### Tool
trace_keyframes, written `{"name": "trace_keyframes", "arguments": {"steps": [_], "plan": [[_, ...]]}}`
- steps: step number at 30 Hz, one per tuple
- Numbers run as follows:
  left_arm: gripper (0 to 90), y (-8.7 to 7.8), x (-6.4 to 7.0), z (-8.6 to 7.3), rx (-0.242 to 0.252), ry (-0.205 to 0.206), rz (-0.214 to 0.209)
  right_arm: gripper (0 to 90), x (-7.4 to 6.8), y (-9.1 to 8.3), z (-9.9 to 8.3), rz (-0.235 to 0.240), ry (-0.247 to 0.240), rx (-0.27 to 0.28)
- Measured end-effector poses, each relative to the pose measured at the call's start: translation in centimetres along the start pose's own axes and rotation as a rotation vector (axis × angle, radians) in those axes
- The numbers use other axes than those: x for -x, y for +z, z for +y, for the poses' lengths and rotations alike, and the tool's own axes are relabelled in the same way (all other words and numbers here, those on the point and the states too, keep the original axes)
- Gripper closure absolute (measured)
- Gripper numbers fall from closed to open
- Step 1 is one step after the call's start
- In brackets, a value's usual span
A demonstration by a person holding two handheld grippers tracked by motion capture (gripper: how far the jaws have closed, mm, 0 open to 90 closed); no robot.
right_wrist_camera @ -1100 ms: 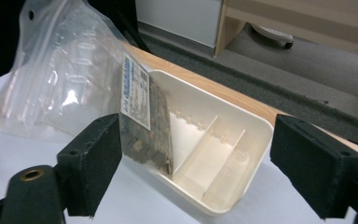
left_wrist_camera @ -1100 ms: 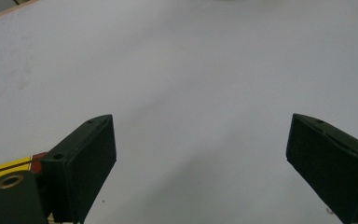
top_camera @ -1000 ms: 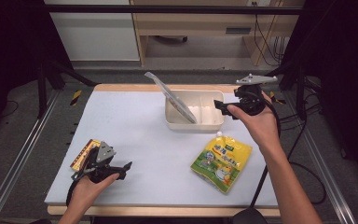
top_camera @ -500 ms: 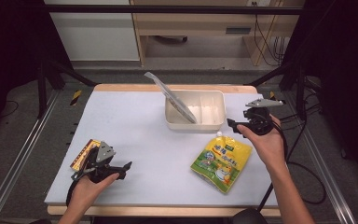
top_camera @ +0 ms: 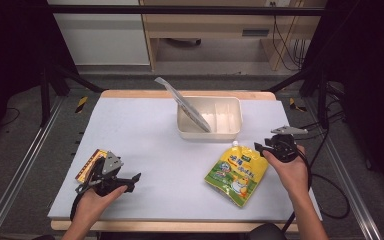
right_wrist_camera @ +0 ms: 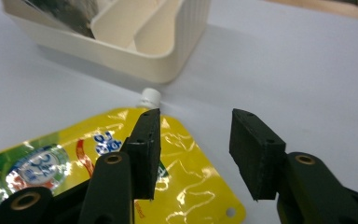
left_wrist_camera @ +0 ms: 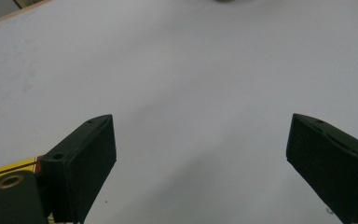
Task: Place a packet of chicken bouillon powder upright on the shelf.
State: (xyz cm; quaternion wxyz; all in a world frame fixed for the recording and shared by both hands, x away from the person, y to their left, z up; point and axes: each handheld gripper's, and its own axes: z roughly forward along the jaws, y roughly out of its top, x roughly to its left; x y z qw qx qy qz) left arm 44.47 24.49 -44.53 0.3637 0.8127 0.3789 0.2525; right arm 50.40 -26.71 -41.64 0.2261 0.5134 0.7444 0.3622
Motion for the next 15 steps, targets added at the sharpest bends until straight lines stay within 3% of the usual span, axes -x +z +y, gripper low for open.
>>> {"name": "trace_keyframes", "arguments": {"steps": [10,15], "plan": [[8.2,0.2,0.2,0.0,-0.011,0.008,0.002,54.1,1.6,0.5,-3.0,-0.017,0.089,-0.031],[8.2,0.1,0.3,0.1,-0.006,0.022,0.005,50.8,2.1,0.6,-4.0,-0.023,0.112,-0.051]]}}
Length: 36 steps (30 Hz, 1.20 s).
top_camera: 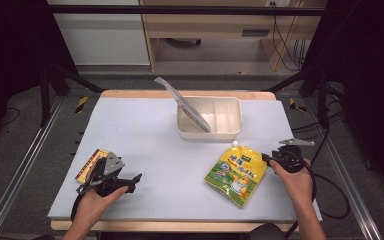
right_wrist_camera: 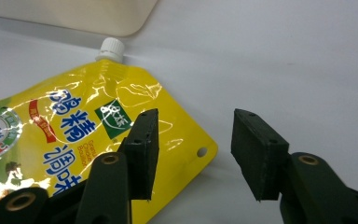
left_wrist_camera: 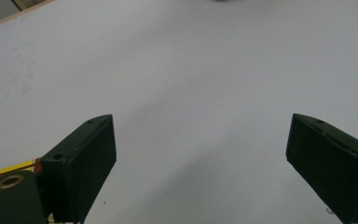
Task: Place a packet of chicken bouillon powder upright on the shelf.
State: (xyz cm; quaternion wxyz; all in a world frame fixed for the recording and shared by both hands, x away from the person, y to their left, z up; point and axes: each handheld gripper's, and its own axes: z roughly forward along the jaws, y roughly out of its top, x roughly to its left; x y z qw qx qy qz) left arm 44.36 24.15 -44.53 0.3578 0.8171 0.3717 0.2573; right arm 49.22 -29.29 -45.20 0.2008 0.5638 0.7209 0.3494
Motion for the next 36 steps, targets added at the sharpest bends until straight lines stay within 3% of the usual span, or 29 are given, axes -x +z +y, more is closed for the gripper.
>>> {"name": "trace_keyframes", "arguments": {"steps": [13,23,30,33,36], "plan": [[8.2,0.0,0.1,0.0,-0.012,0.016,-0.003,45.7,0.1,0.9,-1.4,0.02,0.024,-0.066],[8.2,0.2,0.2,0.0,-0.016,0.02,-0.007,47.0,-0.6,1.0,-1.1,0.056,0.008,-0.073],[8.2,0.3,0.2,0.0,-0.016,0.02,-0.01,54.9,-1.5,0.7,-0.6,0.109,0.013,-0.061],[8.2,0.3,0.2,0.0,-0.017,0.021,-0.01,55.4,-1.6,1.1,-0.5,0.107,0.004,-0.075],[8.3,0.2,0.2,0.0,-0.021,0.028,-0.009,66.4,-1.7,1.7,-0.3,0.088,0.006,-0.082]]}}
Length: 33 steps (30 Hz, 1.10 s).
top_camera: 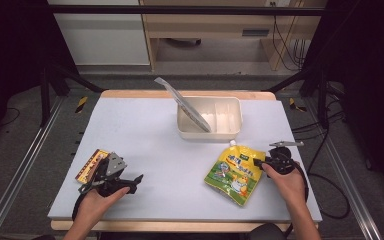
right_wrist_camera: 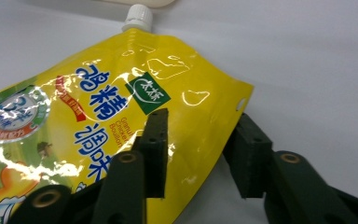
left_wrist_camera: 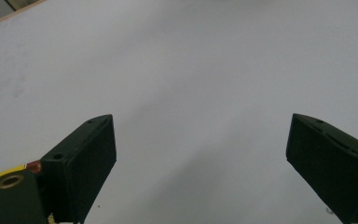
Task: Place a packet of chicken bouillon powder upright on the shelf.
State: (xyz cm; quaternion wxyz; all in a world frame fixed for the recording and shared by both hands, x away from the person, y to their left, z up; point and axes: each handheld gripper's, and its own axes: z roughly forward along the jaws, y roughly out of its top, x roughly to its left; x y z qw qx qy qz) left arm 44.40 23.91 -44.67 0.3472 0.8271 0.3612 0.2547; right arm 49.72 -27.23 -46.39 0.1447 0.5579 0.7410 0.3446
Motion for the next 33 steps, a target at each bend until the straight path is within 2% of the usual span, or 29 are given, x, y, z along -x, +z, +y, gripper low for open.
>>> {"name": "trace_keyframes", "arguments": {"steps": [1,2,4,7,11,13,17,19,23,24,33], "plan": [[8.2,0.0,0.0,0.0,0.0,0.0,0.0,66.4,0.0,0.0,0.0,0.0,0.0,0.0],[8.3,0.0,0.0,0.0,0.0,0.0,-0.001,76.2,-0.1,0.1,0.2,-0.028,-0.001,-0.004],[8.3,0.0,0.0,0.0,0.005,-0.008,-0.001,79.2,-0.1,0.1,0.3,-0.031,0.0,-0.002],[8.3,0.0,-0.1,0.0,0.0,0.001,0.0,88.9,-0.4,0.0,0.8,-0.03,-0.007,0.007],[8.3,-0.1,-0.1,0.0,-0.001,0.0,0.001,90.0,-0.7,-0.2,1.2,-0.027,-0.016,0.017],[8.3,0.0,-0.1,0.0,0.011,-0.015,0.004,90.0,-0.9,-0.6,1.7,-0.025,-0.026,0.033],[8.3,-0.1,-0.2,0.0,0.001,-0.003,0.006,90.0,-1.4,-1.5,2.5,-0.02,-0.043,0.063],[8.3,-0.1,-0.1,0.0,0.013,-0.015,0.004,90.0,-2.0,-2.3,3.2,-0.013,-0.069,0.086],[8.3,-0.2,-0.2,0.0,0.003,-0.004,0.005,90.0,-2.8,-3.3,3.9,-0.002,-0.1,0.11],[8.3,-0.2,-0.2,0.0,0.003,-0.004,0.005,90.0,-3.3,-4.0,4.4,0.003,-0.118,0.12],[8.4,-0.1,-0.1,0.0,0.014,-0.015,0.004,90.0,-4.8,-6.1,5.7,0.041,-0.172,0.175]]}}
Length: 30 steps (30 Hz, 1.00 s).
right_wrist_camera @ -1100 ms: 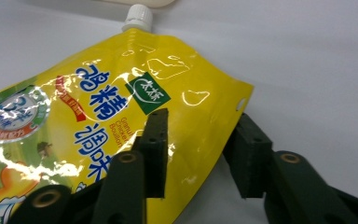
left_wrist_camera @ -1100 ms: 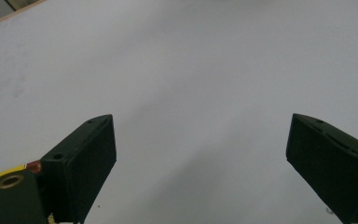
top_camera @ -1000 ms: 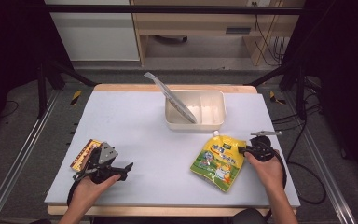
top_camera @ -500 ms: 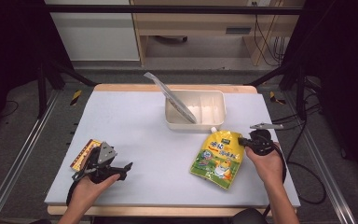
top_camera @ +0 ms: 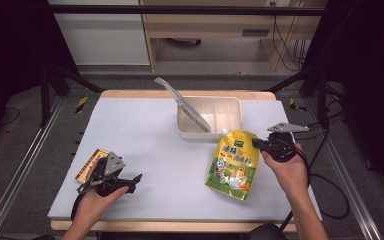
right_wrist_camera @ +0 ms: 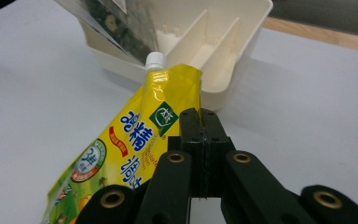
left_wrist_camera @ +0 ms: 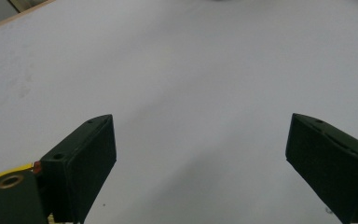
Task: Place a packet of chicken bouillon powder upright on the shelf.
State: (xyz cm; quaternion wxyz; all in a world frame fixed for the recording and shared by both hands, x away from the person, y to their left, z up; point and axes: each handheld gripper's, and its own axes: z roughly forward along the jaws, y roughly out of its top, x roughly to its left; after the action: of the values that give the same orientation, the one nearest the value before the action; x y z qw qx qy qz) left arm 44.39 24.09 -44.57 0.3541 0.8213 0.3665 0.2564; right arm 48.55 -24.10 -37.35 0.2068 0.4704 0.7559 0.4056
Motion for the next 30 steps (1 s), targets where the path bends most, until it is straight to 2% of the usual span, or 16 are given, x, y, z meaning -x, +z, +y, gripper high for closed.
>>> {"name": "trace_keyframes", "arguments": {"steps": [3,4,8,9,12,15,30], "plan": [[8.4,0.0,0.0,0.0,0.0,-0.001,0.0,90.0,-0.4,-0.3,0.4,0.011,-0.016,0.007],[8.3,0.0,-0.1,0.0,0.001,-0.001,0.0,90.0,-1.0,-0.6,0.9,0.025,-0.049,0.019],[8.3,0.0,-0.1,0.0,0.0,0.0,0.001,90.0,-1.8,-1.0,1.4,0.038,-0.073,0.032],[8.3,0.0,-0.1,0.0,0.001,0.001,0.001,90.0,-2.3,-1.2,1.8,0.05,-0.092,0.042],[8.3,-0.1,0.0,0.0,0.001,0.002,0.001,90.0,-2.8,-1.4,2.0,0.059,-0.098,0.046],[8.3,-0.1,-0.1,0.0,0.002,-0.003,0.001,90.0,-3.9,-1.9,2.6,0.082,-0.128,0.058],[8.7,-0.1,-0.1,0.0,0.002,0.003,0.001,90.0,-7.0,-2.9,3.7,0.151,-0.227,0.081]]}}
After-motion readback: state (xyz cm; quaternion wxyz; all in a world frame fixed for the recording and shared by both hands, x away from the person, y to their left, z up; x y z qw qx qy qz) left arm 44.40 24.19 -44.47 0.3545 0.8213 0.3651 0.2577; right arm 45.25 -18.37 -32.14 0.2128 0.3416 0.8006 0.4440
